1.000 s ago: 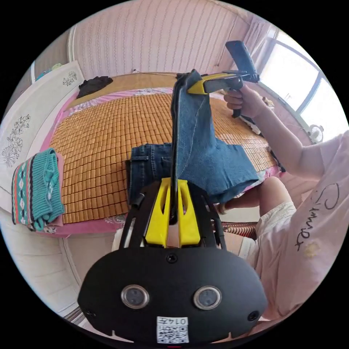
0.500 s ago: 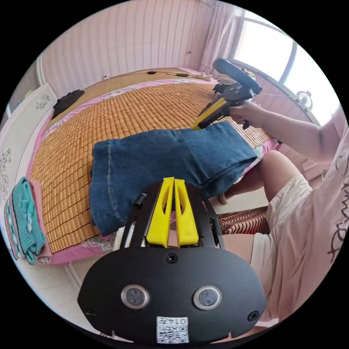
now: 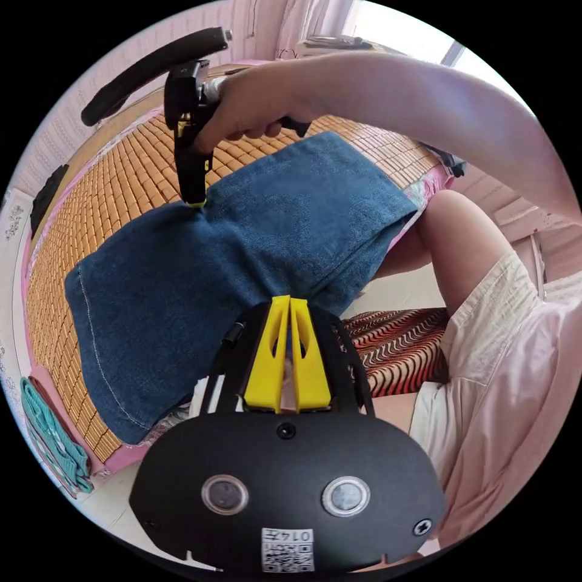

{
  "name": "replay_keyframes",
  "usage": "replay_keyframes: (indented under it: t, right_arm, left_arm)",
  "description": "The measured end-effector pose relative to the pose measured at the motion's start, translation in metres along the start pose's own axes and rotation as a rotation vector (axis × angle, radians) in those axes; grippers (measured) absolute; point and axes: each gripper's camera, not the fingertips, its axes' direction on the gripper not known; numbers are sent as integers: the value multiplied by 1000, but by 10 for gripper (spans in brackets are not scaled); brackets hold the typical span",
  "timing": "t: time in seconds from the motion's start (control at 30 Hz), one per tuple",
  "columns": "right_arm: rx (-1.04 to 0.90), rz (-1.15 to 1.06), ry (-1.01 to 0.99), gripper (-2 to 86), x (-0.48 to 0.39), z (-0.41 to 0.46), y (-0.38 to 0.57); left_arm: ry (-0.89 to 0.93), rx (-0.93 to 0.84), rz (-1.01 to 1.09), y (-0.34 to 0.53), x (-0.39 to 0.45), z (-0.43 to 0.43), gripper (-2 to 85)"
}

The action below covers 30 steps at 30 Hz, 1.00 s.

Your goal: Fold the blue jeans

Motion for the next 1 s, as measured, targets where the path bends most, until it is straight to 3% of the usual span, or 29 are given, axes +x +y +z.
replay_keyframes:
  t: [0.13,0.23,0.37,0.43,0.57,0.7,0.83,1.0]
  right_arm:
    - [126,83,-124,-4,25,-10,37]
    - [332,208,-140,0,52,-37,113]
    - [442,474,-96,19,97,-42,235]
    - [445,558,-102,51,111,-31,275]
    - [417,623,-274,107,130,9,327]
    - [347,637,-413,83,140,54,344]
    - [483,641,-548,30,151,58,377]
    - [754,640,-702,19,167,44,459]
  left_arm:
    - [-46,35,13,-4,10,-4,-4]
    - [-17,208,105,-6,29,-29,14]
    - [36,347,201,-38,67,-37,139]
    - [89,334,247,-58,85,-27,150]
    - [40,276,315,-95,119,4,132]
    - [23,149,236,-114,109,30,67]
    - [59,202,223,-107,89,28,11]
    - [151,409,281,-99,85,-7,-5]
